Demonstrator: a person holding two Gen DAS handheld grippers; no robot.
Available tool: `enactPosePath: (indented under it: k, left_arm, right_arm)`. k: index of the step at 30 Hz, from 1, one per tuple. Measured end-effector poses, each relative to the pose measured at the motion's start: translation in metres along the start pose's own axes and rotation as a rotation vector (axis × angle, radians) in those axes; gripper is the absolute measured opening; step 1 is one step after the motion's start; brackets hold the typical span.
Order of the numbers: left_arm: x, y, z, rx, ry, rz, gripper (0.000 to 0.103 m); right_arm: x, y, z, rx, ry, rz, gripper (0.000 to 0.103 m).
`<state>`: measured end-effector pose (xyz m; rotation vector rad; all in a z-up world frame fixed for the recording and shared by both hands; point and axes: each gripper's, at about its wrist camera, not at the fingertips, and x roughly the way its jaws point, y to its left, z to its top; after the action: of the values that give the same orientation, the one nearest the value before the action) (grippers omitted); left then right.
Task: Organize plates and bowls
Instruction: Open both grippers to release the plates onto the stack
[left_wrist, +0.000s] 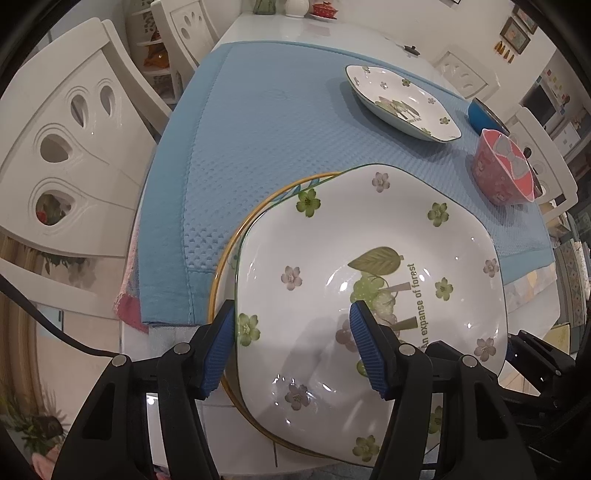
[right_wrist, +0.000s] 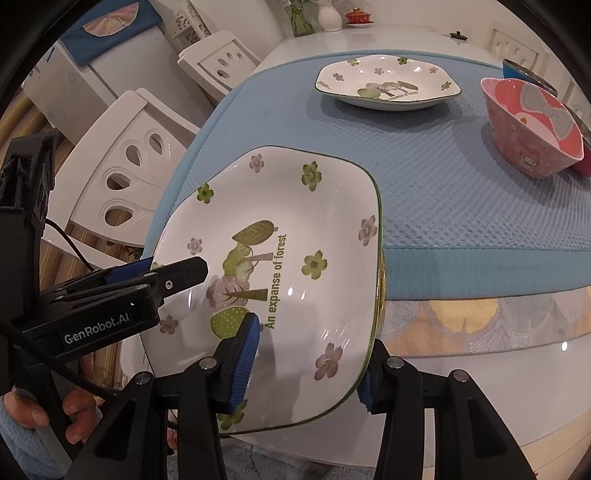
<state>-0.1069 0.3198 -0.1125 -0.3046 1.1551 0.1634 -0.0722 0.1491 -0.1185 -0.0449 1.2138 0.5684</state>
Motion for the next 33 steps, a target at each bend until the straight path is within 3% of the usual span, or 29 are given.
enactPosePath:
  k: [8,16,33]
  left_arm:
    - [-0.001,0.001,0.000,-0.003,0.000,0.000,0.059]
    - [-0.001,0.000,0.000,-0.003,0.000,0.001,0.059]
    - [0.001,0.001,-0.003,-0.001,0.015,-0.010,0.059]
  right_arm:
    - [0.000,0.001,0.000,-0.005,0.003,0.001,0.045]
    - [-0.001,0.017,-0.002,-0.095,-0.002,-0.099,0.045]
    - [-0.006,0.019,-0.002,-0.118,-0.020,-0.149,0.045]
